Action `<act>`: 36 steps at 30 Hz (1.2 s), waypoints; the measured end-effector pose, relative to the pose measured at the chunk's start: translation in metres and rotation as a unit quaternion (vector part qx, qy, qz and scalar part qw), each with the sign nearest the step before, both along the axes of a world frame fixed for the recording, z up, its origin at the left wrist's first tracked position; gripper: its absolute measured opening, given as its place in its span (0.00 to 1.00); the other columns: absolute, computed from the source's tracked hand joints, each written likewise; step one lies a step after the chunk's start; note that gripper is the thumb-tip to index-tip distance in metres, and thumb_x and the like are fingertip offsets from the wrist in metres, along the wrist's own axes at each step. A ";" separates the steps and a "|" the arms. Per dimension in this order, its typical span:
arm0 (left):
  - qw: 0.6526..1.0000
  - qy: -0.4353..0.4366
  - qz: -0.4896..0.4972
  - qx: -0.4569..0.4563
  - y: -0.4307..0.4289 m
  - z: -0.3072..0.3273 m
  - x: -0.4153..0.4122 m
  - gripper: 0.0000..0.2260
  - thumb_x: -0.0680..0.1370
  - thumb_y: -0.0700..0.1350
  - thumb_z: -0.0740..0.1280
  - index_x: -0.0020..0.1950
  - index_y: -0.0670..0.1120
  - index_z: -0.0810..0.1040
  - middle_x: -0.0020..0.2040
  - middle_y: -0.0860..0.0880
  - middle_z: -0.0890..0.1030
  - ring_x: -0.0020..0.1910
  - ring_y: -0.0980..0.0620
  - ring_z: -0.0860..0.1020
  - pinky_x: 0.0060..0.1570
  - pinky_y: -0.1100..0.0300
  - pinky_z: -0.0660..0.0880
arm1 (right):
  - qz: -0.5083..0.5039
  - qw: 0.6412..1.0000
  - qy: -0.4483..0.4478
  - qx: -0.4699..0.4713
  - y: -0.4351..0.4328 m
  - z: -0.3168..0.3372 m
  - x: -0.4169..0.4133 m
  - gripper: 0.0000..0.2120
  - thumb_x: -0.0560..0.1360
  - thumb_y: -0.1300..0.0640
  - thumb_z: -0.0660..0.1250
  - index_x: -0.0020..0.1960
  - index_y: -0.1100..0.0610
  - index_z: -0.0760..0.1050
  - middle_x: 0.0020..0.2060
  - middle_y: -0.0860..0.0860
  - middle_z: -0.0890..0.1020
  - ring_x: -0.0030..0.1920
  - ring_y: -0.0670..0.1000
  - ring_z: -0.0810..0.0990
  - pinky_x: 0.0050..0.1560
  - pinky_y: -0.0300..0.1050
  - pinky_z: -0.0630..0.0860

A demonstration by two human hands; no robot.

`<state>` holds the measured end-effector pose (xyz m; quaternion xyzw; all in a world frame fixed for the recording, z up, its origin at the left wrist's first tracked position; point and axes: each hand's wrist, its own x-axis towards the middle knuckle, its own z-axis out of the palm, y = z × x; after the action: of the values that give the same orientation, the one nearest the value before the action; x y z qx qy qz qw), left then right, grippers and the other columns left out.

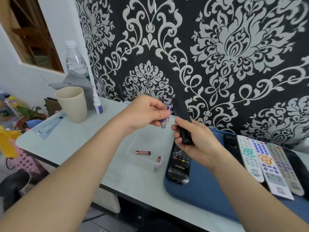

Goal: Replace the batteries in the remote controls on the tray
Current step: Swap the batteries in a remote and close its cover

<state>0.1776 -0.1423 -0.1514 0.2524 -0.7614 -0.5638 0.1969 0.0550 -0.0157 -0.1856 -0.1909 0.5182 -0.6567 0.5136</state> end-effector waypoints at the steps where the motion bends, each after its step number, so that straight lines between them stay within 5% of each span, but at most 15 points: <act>1: 0.998 0.039 0.018 0.039 0.009 0.001 -0.004 0.04 0.75 0.39 0.71 0.47 0.39 0.81 0.36 0.44 0.82 0.33 0.53 0.80 0.33 0.67 0.76 | 0.003 1.000 0.002 -0.009 0.006 0.004 0.000 0.03 0.77 0.60 0.68 0.50 0.59 0.77 0.37 0.53 0.79 0.32 0.47 0.75 0.30 0.36 0.73; 7: 0.985 0.144 0.003 0.098 0.063 -0.003 -0.031 0.15 0.76 0.38 0.69 0.58 0.55 0.79 0.38 0.46 0.83 0.36 0.55 0.80 0.36 0.65 0.76 | -0.040 0.997 0.037 -0.049 0.049 0.026 -0.012 0.05 0.77 0.64 0.67 0.52 0.62 0.78 0.37 0.54 0.81 0.32 0.45 0.77 0.28 0.34 0.71; 14: 0.976 0.180 0.066 0.101 0.131 -0.007 -0.088 0.03 0.73 0.38 0.72 0.46 0.44 0.85 0.39 0.45 0.84 0.33 0.56 0.80 0.35 0.66 0.77 | -0.136 0.976 0.162 -0.043 0.112 0.035 -0.045 0.07 0.75 0.63 0.71 0.53 0.61 0.79 0.38 0.54 0.84 0.38 0.48 0.83 0.30 0.37 0.75; 22: 0.969 0.173 0.079 0.158 0.173 -0.028 -0.126 0.04 0.72 0.35 0.73 0.45 0.40 0.82 0.37 0.46 0.84 0.36 0.53 0.82 0.40 0.64 0.78 | -0.157 0.982 0.090 -0.057 0.156 0.010 -0.090 0.11 0.74 0.64 0.71 0.56 0.64 0.77 0.44 0.58 0.86 0.42 0.52 0.85 0.32 0.37 0.77; 28: 0.965 0.143 0.089 0.201 0.185 -0.037 -0.142 0.03 0.74 0.32 0.69 0.46 0.37 0.79 0.42 0.40 0.83 0.41 0.48 0.82 0.42 0.63 0.79 | -0.209 0.965 0.148 -0.057 0.158 -0.009 -0.103 0.08 0.73 0.66 0.72 0.51 0.62 0.79 0.40 0.56 0.84 0.39 0.51 0.83 0.36 0.39 0.79; 32: 0.966 0.124 0.047 0.224 0.184 -0.036 -0.148 0.07 0.77 0.31 0.64 0.46 0.39 0.80 0.44 0.43 0.83 0.41 0.49 0.83 0.40 0.63 0.79 | -0.217 0.951 0.215 -0.050 0.162 -0.013 -0.110 0.05 0.72 0.67 0.73 0.47 0.62 0.80 0.35 0.54 0.82 0.34 0.47 0.81 0.35 0.36 0.78; 36: 0.987 0.048 -0.020 0.152 0.184 -0.035 -0.146 0.15 0.79 0.34 0.60 0.52 0.49 0.83 0.43 0.45 0.84 0.38 0.51 0.82 0.38 0.62 0.78 | -0.207 0.954 0.210 -0.049 0.165 -0.016 -0.118 0.05 0.73 0.66 0.73 0.48 0.64 0.80 0.32 0.54 0.80 0.30 0.46 0.79 0.35 0.37 0.78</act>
<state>0.0311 0.0419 -0.1865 0.2367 -0.6616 -0.6882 0.1808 -0.0628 0.1490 -0.2019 -0.2384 0.6099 -0.7180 0.2360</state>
